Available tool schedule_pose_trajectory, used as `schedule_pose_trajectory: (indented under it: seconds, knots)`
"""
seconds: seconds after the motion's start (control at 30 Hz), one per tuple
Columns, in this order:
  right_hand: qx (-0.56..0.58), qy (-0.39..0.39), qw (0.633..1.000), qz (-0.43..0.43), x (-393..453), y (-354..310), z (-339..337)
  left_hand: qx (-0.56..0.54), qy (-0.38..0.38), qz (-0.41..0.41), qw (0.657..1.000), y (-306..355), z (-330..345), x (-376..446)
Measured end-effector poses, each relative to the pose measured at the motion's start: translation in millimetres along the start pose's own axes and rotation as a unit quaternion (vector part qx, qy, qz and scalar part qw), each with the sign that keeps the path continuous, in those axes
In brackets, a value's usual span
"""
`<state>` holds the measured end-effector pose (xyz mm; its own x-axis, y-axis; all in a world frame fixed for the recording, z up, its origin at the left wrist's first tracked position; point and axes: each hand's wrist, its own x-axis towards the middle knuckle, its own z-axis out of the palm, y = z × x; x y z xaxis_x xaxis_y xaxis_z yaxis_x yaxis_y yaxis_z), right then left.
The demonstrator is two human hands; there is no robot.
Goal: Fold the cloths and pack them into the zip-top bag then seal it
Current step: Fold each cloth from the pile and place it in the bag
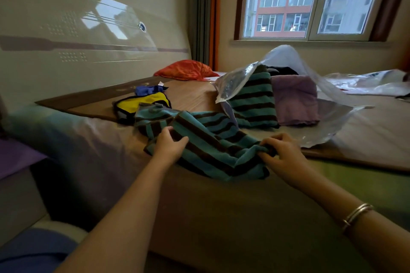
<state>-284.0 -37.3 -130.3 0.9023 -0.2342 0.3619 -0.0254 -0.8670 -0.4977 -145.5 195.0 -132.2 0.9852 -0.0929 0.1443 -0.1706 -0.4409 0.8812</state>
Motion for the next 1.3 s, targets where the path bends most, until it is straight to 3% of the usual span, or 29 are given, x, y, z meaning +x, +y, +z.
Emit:
schedule_pose_trajectory:
  seconds: [0.07, 0.17, 0.33, 0.53, 0.7, 0.77, 0.83, 1.03, 1.13, 1.2, 1.3]
  knots:
    - [0.024, 0.003, 0.998, 0.059, -3, 0, 0, -0.032, 0.002, 0.005, 0.999, -3, 2, 9]
    - [0.148, -0.025, 0.979, 0.136, -8, -3, -1, -0.051, 0.012, 0.015, 0.998, -1, 4, 22]
    - [0.277, -0.022, 0.955, 0.099, -12, -7, -5, -0.172, -0.013, -0.040, 0.984, -1, 10, 39]
    - [0.264, -0.052, 0.962, 0.047, -14, -12, -11, -0.267, 0.001, -0.123, 0.956, 4, 2, 38]
    - [0.110, -0.077, 0.991, 0.001, -18, -16, -15, -0.309, 0.013, -0.113, 0.944, 25, -17, 13]
    - [0.081, -0.102, 0.992, -0.008, -21, -17, -18, -0.301, 0.021, -0.093, 0.949, 31, -28, 2]
    - [0.120, -0.138, 0.983, -0.002, -23, -19, -22, -0.273, 0.028, -0.071, 0.959, 35, -39, -7]
    - [0.183, -0.204, 0.962, 0.014, -28, -32, -39, -0.108, 0.033, -0.019, 0.993, 35, -59, -31]
    - [0.213, -0.170, 0.962, 0.030, -33, -35, -49, -0.047, 0.041, -0.001, 0.998, 44, -71, -37]
    - [0.284, -0.101, 0.953, 0.035, -36, -37, -62, -0.029, 0.049, 0.017, 0.998, 55, -83, -40]
    - [0.425, 0.017, 0.905, 0.025, -38, -44, -91, -0.051, 0.074, 0.035, 0.995, 79, -105, -39]
